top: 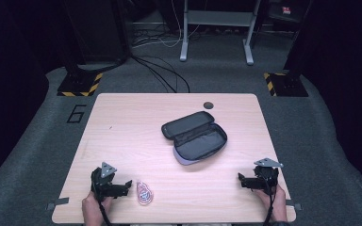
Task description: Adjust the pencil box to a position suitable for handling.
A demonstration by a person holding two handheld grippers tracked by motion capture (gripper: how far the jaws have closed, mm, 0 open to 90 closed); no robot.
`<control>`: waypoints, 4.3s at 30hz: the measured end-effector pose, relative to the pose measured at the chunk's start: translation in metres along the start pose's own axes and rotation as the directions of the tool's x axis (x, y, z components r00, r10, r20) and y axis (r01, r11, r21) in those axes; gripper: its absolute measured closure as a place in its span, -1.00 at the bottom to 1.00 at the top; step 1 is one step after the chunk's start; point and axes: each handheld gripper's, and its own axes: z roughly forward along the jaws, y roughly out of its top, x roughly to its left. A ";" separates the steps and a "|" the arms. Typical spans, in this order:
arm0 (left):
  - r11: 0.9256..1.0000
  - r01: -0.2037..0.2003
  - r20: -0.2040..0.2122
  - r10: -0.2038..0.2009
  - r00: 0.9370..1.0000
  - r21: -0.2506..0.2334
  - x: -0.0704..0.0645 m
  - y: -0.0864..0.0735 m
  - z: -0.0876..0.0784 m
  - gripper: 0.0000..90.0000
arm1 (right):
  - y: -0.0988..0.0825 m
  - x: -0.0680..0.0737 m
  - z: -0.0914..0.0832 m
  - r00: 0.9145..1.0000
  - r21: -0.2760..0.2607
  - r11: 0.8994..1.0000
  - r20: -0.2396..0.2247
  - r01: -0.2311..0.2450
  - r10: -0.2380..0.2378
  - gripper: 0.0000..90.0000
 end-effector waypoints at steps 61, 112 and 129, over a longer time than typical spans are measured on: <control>1.000 -0.006 -0.005 0.006 1.000 -0.005 0.000 0.000 0.000 -1.00 | 0.108 0.003 0.011 0.983 0.005 0.997 -0.170 0.076 -0.074 -0.84; 1.000 -0.008 -0.001 0.008 1.000 -0.001 0.000 0.000 0.000 -1.00 | 0.157 0.011 0.085 0.986 0.089 0.993 -0.155 0.077 -0.063 0.93; 1.000 -0.007 -0.004 0.007 1.000 -0.005 0.000 0.000 0.001 -1.00 | 0.139 0.024 0.069 0.984 0.091 0.995 -0.178 0.045 -0.028 0.96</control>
